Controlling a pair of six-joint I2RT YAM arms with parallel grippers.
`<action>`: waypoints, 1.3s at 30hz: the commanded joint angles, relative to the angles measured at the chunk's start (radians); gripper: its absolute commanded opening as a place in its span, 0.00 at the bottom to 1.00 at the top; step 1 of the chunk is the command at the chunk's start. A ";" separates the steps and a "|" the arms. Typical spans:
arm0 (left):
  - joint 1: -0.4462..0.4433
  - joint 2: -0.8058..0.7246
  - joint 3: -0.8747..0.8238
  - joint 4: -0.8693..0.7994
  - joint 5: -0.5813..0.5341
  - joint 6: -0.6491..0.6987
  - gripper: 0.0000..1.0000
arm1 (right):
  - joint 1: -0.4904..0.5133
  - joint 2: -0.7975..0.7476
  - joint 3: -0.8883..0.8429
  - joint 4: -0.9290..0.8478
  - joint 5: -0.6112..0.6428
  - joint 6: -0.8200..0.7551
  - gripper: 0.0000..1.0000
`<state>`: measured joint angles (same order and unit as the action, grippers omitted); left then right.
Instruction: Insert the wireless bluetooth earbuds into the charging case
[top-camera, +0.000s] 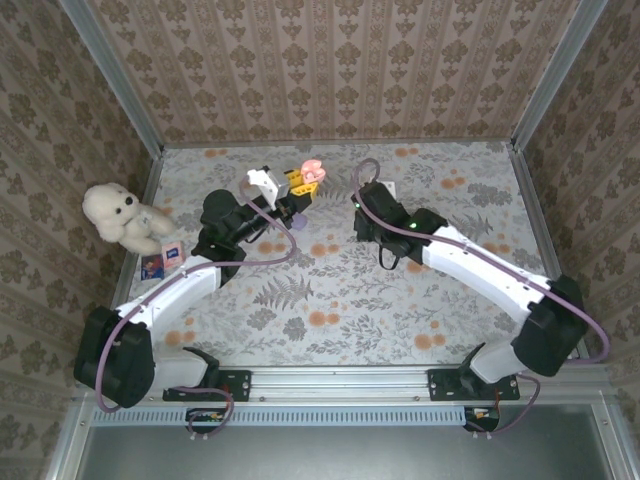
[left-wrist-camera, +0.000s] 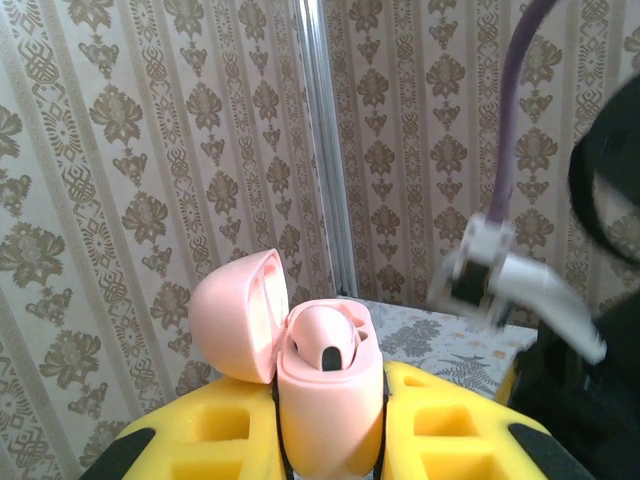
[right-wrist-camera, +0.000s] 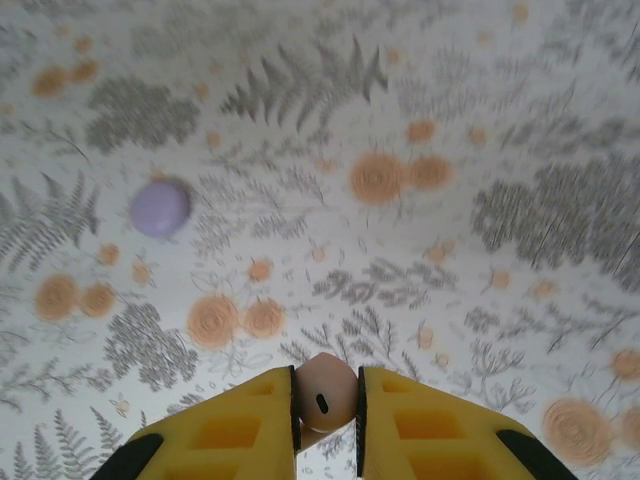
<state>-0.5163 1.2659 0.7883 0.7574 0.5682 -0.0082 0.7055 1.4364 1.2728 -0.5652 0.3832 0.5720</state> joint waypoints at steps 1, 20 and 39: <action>-0.008 0.007 0.016 0.001 0.047 -0.018 0.00 | 0.005 -0.087 0.073 0.022 0.062 -0.144 0.21; -0.056 0.043 0.064 -0.062 0.112 -0.011 0.00 | 0.008 -0.117 0.231 0.208 -0.209 -0.319 0.22; -0.067 0.046 0.089 -0.064 0.101 -0.012 0.00 | 0.006 -0.085 0.206 0.211 -0.287 -0.291 0.22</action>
<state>-0.5762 1.3094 0.8429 0.6769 0.6582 -0.0082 0.7063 1.3495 1.4769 -0.3832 0.1036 0.2680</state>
